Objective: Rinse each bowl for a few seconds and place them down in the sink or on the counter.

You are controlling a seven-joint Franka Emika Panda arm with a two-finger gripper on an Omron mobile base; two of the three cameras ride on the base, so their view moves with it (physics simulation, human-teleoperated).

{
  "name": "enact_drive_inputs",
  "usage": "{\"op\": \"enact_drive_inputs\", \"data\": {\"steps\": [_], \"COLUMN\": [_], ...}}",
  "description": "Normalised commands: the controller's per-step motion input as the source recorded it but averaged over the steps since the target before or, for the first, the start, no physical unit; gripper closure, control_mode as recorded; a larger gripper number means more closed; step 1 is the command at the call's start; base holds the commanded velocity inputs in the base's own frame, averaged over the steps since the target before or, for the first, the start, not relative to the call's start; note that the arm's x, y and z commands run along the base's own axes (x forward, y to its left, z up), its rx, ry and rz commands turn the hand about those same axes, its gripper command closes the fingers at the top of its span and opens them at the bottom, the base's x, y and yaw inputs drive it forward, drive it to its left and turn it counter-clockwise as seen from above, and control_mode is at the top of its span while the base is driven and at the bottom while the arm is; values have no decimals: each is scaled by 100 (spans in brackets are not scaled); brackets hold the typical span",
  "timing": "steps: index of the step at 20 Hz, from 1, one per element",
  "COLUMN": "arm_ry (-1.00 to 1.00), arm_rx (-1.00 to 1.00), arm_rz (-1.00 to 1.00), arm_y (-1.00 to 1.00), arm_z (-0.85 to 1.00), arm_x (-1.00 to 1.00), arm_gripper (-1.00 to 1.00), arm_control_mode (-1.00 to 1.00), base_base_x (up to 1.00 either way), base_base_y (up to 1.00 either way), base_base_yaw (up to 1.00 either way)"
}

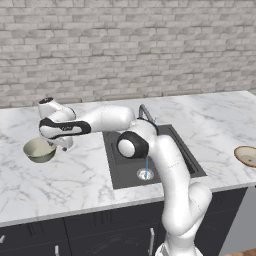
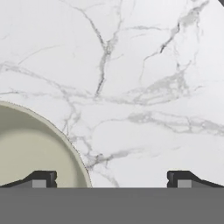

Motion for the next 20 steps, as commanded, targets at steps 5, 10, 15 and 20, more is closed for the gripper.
{"op": "enact_drive_inputs", "data": {"steps": [5, 10, 15, 20], "arm_ry": [-3, -10, -14, -14], "arm_rx": [6, 6, 4, 3], "arm_rz": [-1, 0, 0, 0], "arm_y": [-7, 2, 0, 0], "arm_z": [-12, -1, 9, 18], "arm_x": [3, 14, 5, 0], "arm_gripper": [-100, -100, -100, -100], "arm_control_mode": [-100, -100, -100, -100], "base_base_x": [0, 0, 0, 0], "base_base_y": [0, 0, 0, 0], "base_base_yaw": [0, 0, 0, 0]}}
